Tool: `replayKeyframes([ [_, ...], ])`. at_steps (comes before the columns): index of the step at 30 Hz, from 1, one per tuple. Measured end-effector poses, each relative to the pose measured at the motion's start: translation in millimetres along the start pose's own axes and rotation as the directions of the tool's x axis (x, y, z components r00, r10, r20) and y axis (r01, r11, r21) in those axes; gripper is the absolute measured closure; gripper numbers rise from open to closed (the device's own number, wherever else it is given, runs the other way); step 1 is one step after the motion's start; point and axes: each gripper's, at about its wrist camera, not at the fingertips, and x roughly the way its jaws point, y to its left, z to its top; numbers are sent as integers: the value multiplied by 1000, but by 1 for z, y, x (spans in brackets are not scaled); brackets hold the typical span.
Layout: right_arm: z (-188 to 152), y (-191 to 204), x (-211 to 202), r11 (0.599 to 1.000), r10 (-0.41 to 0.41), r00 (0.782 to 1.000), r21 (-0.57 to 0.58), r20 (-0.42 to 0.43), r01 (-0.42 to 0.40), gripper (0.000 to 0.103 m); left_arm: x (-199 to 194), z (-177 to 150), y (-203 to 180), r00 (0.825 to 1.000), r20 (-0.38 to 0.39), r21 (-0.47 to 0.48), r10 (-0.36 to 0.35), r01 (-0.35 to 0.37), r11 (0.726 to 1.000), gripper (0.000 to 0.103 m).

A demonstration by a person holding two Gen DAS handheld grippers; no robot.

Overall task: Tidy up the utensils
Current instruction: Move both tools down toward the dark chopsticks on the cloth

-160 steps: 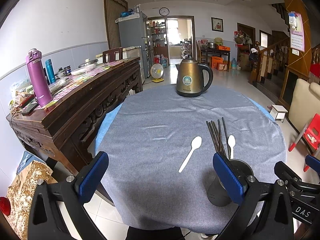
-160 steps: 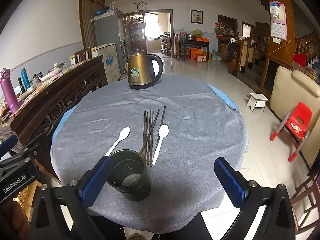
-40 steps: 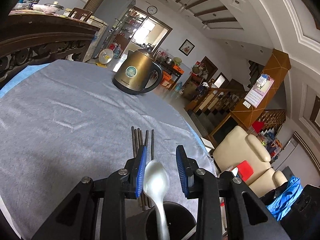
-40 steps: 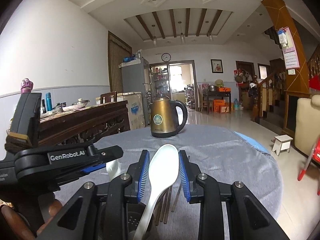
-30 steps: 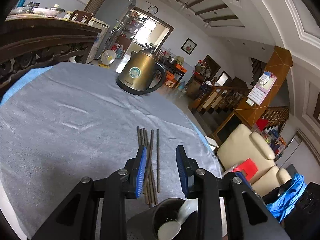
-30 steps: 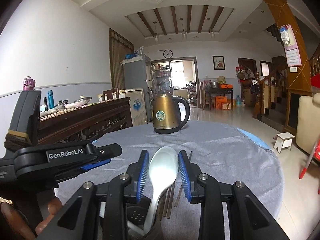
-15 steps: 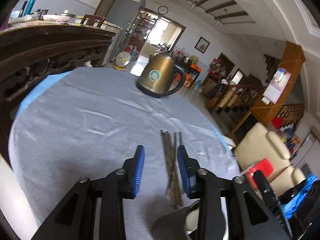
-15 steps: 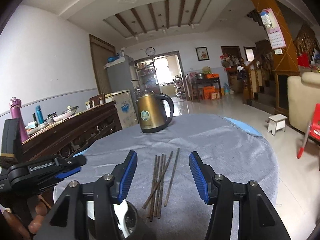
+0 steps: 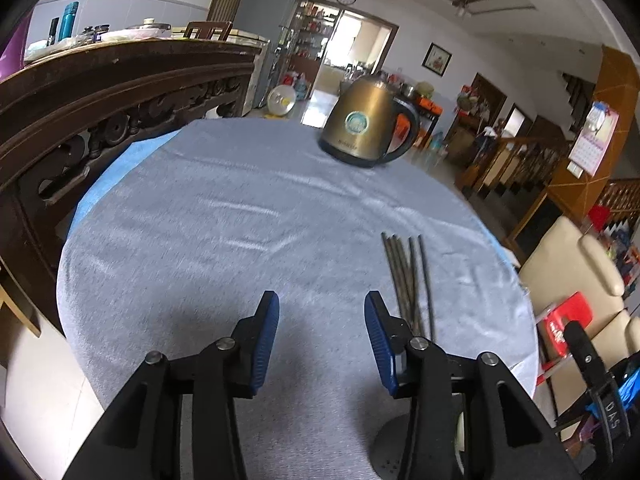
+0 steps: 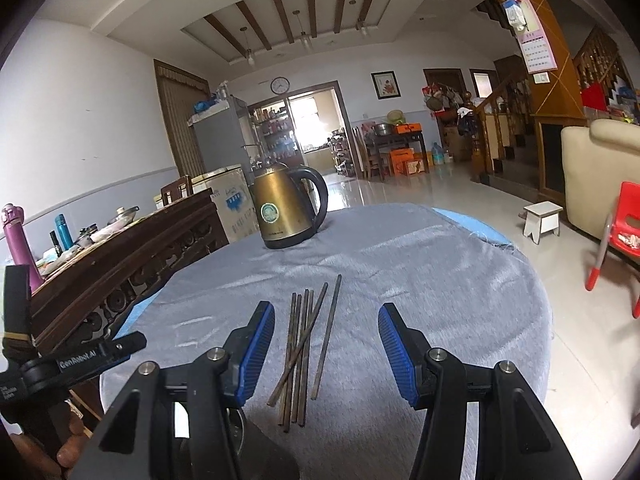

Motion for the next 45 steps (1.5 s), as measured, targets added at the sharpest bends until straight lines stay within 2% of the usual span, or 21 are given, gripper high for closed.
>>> replayKeyframes([
  [21, -15, -22, 30, 996, -9, 991, 83, -132, 20, 49, 33, -9, 12, 994, -83, 13, 64, -63, 998, 57],
  [27, -23, -29, 47, 994, -5, 982, 106, -187, 25, 56, 48, -11, 14, 991, -109, 18, 75, -73, 997, 56],
  [37, -16, -37, 82, 992, 8, 971, 120, -237, 21, 57, 79, 13, 5, 991, -125, 63, 52, -44, 997, 56],
  [45, 3, -32, 137, 996, 35, 958, 88, -285, -11, 61, 96, 32, -15, 992, -117, 132, 35, -19, 991, 56],
])
